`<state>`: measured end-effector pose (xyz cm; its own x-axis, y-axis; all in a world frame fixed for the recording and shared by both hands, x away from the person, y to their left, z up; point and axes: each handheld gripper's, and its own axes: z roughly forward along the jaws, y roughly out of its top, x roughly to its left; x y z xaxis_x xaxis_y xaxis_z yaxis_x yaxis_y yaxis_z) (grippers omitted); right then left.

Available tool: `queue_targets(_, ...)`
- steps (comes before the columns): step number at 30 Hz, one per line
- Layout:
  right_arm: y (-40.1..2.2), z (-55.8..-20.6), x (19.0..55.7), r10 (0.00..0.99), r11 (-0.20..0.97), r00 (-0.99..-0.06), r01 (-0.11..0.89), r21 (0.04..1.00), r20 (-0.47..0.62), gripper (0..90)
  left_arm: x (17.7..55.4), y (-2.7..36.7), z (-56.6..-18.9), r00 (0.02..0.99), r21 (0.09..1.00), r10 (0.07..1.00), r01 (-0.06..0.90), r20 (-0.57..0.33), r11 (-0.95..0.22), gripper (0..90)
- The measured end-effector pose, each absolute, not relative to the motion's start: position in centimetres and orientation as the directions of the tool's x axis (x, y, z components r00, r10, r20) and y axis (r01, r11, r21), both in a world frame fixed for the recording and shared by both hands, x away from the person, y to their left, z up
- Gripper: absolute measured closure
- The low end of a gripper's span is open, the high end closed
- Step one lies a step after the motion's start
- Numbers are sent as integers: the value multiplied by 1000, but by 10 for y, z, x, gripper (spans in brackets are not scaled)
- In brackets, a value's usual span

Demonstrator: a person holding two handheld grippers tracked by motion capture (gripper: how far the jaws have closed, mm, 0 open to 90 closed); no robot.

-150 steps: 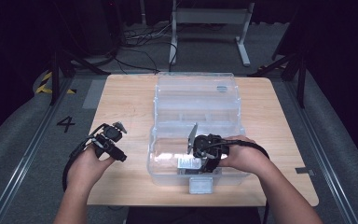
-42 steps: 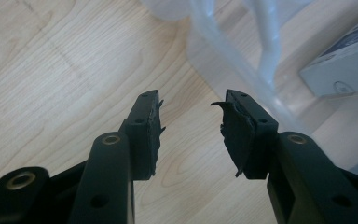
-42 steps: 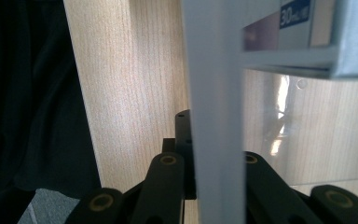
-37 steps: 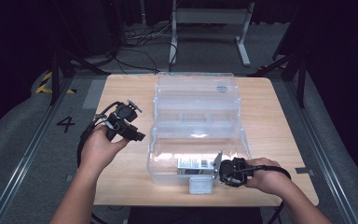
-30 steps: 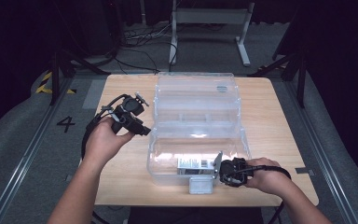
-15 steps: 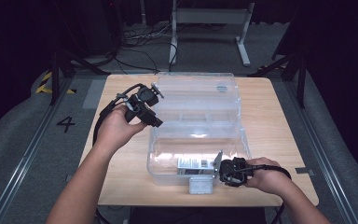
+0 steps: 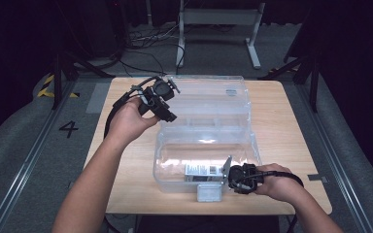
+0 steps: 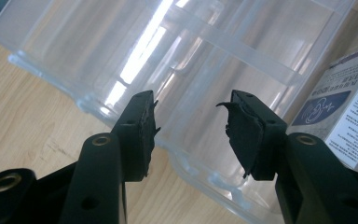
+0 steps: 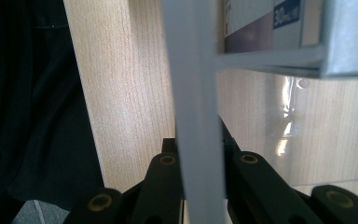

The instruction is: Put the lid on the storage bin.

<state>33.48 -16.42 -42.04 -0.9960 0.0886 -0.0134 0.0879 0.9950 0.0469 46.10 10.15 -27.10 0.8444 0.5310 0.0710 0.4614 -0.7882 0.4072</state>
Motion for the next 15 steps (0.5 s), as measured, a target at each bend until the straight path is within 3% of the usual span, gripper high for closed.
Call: queue_targets(15,-164,-421,335,93,995,-995,92,50,-21,861,483,64,-270,890,378,445,381,96,-844,465)
